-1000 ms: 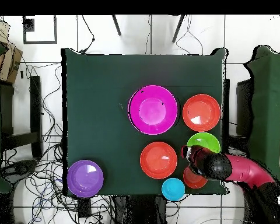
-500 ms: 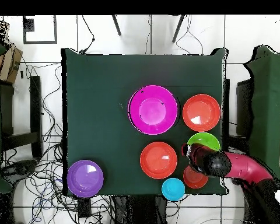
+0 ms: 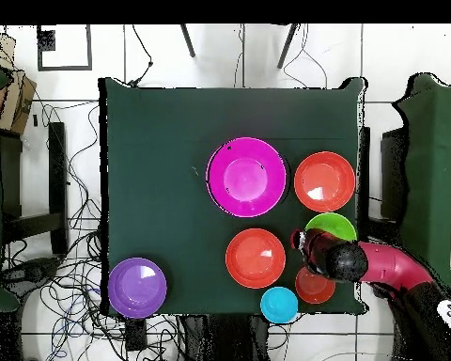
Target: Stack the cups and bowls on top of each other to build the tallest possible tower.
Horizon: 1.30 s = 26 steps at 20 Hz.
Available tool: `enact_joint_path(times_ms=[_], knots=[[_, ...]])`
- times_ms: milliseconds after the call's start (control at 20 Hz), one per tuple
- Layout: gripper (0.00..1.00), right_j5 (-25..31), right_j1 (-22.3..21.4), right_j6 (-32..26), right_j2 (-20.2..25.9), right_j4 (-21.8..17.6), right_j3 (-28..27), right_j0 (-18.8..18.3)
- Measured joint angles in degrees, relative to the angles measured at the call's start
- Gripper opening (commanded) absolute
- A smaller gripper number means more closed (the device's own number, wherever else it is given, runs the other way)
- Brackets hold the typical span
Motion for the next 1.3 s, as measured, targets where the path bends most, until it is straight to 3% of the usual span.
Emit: enact_joint_path(times_ms=[450,650,1300], knots=[[0.0,0.01,-1.57,0.0,0.03,-0.01,0.02,0.15],[0.0,0.01,-4.38,0.0,0.04,-0.02,1.03,0.15],[0.0,1.49,-20.14,0.0,0.15,5.23,9.2,1.05]])
